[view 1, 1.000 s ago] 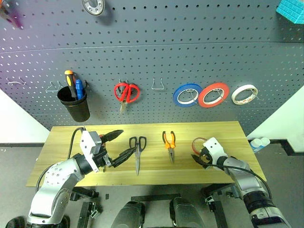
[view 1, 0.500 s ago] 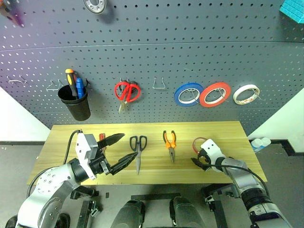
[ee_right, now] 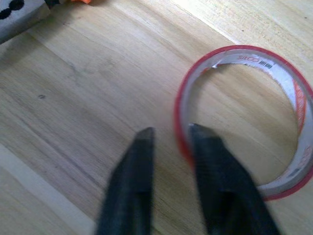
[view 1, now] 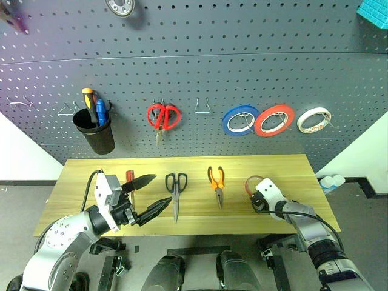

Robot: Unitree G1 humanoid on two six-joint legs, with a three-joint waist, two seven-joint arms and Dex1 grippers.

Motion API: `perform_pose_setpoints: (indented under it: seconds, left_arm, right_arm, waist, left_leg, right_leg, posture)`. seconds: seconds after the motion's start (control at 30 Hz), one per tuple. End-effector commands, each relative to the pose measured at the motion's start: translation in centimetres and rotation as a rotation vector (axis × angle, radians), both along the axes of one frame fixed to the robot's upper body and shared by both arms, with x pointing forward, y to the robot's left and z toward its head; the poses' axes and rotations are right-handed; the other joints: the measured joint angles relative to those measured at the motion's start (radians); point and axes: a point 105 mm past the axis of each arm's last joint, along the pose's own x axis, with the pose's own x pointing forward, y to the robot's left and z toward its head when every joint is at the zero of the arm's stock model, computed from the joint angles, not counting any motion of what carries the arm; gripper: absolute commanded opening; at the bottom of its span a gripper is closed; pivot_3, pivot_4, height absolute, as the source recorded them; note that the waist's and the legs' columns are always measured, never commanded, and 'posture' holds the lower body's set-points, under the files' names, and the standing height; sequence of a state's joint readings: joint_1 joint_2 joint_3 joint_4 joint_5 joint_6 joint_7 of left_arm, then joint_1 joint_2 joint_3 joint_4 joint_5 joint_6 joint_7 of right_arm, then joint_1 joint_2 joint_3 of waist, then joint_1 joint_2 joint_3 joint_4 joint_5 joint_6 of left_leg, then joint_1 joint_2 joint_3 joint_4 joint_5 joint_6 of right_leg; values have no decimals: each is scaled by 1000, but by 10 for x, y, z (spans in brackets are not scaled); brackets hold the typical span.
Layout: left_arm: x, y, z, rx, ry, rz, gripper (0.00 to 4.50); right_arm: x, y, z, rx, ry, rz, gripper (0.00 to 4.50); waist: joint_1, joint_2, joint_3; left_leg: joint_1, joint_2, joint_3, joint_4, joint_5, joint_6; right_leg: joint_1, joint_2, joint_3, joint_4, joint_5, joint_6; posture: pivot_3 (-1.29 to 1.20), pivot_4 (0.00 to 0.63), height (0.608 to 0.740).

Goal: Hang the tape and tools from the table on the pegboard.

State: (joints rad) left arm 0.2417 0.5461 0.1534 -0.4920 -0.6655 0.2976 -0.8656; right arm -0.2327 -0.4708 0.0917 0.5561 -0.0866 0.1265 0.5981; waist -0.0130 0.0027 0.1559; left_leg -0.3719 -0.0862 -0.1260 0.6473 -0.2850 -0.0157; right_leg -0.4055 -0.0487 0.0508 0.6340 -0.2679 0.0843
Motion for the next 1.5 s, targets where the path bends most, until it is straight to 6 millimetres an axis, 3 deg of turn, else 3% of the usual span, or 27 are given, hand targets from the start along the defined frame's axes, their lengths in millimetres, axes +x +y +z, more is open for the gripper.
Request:
perform_pose_setpoints:
  seconds: [0.03,0.2,0.37,0.5,0.77,0.93,1.2,1.5]
  left_arm:
    - [-2,3,6,1,-41,5,4500]
    - [-3,7,1,3,-39,6,4500]
    - [-4,12,-7,5,-37,6,4500]
    - [-2,15,-11,2,-40,6,4500]
    - [3,16,-17,0,-48,-15,4500]
    - [6,16,-15,-3,-58,-19,4500]
    - [10,16,-9,-4,-67,-27,4500]
    - [11,17,-12,-2,-62,-31,4500]
  right_arm:
    - [0,-3,2,-16,-6,1,25]
    - [1,-3,3,-11,-14,-2,25]
    - [-1,10,21,284,-91,-76,25]
    - [-9,-3,25,328,-152,-124,25]
    - [-9,-10,78,620,-403,-205,25]
    - [-12,-28,101,753,-571,-337,25]
    - [-26,-46,112,728,-748,-488,25]
    - [-22,-18,158,786,-861,-399,25]
  waist:
    - [0,0,0]
    - [0,0,0]
    - [1,0,0]
    - [1,1,0]
    - [-5,1,0]
    - [-4,1,0]
    - [-8,1,0]
    - [-27,4,1]
  left_leg:
    - [0,0,0,0,0,0]
    - [0,0,0,0,0,0]
    - [0,0,0,0,0,0]
    - [0,0,0,-1,0,0]
    - [0,2,0,0,0,0]
    - [0,2,0,-1,0,0]
    - [0,2,0,-1,0,0]
    - [0,2,1,-1,0,0]
  right_leg:
    - [0,0,0,0,0,0]
    - [0,0,0,0,0,0]
    - [0,0,0,0,0,0]
    - [0,0,0,-1,0,0]
    - [0,1,0,-1,0,0]
    - [0,1,0,-1,0,0]
    - [0,1,0,-1,0,0]
    - [-1,1,1,0,1,0]
  posture:
    - [-2,166,740]
    - [-3,157,740]
    - [-11,148,740]
    - [-22,143,740]
    - [-54,142,740]
    - [-67,141,740]
    - [-86,143,740]
    - [-98,148,740]
